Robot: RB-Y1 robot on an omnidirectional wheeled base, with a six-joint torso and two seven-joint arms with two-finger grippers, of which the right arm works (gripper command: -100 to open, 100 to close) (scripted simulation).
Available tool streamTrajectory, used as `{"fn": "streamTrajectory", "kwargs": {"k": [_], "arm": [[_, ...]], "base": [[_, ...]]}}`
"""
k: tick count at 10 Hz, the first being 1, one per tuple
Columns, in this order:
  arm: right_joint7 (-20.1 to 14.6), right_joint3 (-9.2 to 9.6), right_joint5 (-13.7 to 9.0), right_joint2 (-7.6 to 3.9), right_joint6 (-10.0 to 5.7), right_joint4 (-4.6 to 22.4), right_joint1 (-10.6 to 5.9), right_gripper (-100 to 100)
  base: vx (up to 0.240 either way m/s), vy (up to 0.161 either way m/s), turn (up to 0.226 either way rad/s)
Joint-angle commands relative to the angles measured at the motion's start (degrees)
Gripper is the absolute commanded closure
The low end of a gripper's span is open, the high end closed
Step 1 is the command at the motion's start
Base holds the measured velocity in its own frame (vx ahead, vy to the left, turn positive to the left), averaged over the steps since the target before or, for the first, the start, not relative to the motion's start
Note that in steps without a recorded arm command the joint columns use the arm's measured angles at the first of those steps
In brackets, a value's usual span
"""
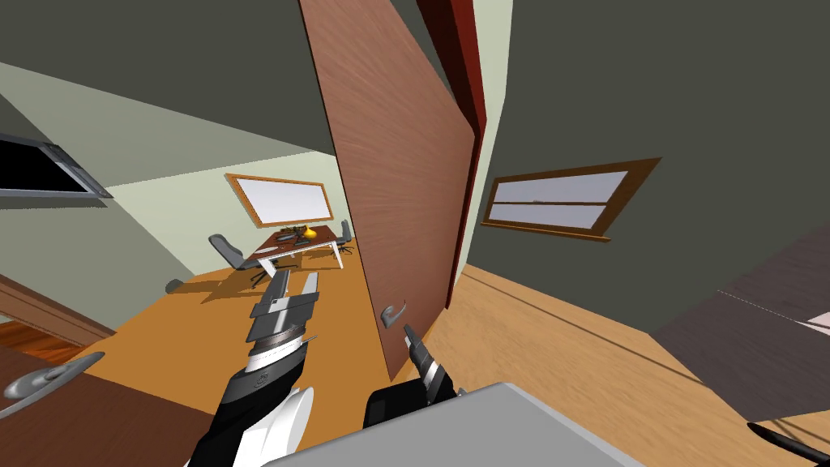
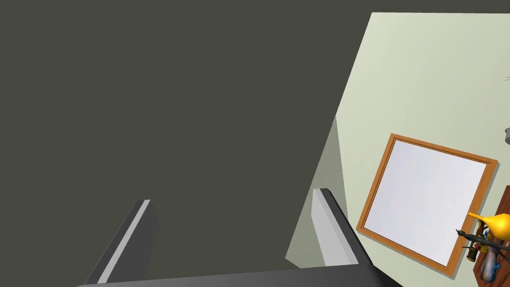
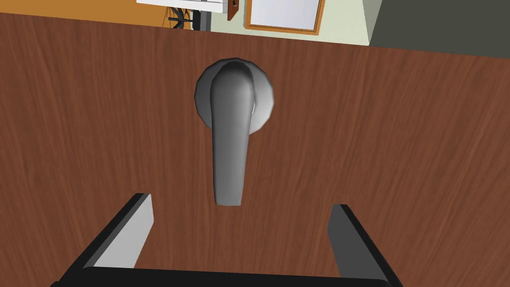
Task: Push the door open
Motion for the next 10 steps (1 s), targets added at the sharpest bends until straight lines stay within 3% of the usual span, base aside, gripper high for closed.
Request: {"fn": "streamTrajectory", "kwargs": {"k": [1,4,5,6,10], "arm": [[0.02,-0.35,0.01,0.45,0.09,0.56,-0.49,-100],[0.04,-1.15,0.03,1.41,0.40,1.64,-1.54,-100],[0.01,-1.00,0.03,1.21,0.26,1.49,-1.37,-100],[0.01,-1.00,0.03,1.21,0.26,1.49,-1.37,100],[0.01,-1.00,0.03,1.21,0.26,1.49,-1.37,100]], "base": [[0.171,0.109,0.031],[0.160,0.126,0.033],[0.051,0.057,-0.001],[-0.003,-0.007,-0.003],[-0.015,-0.016,0.001]]}}
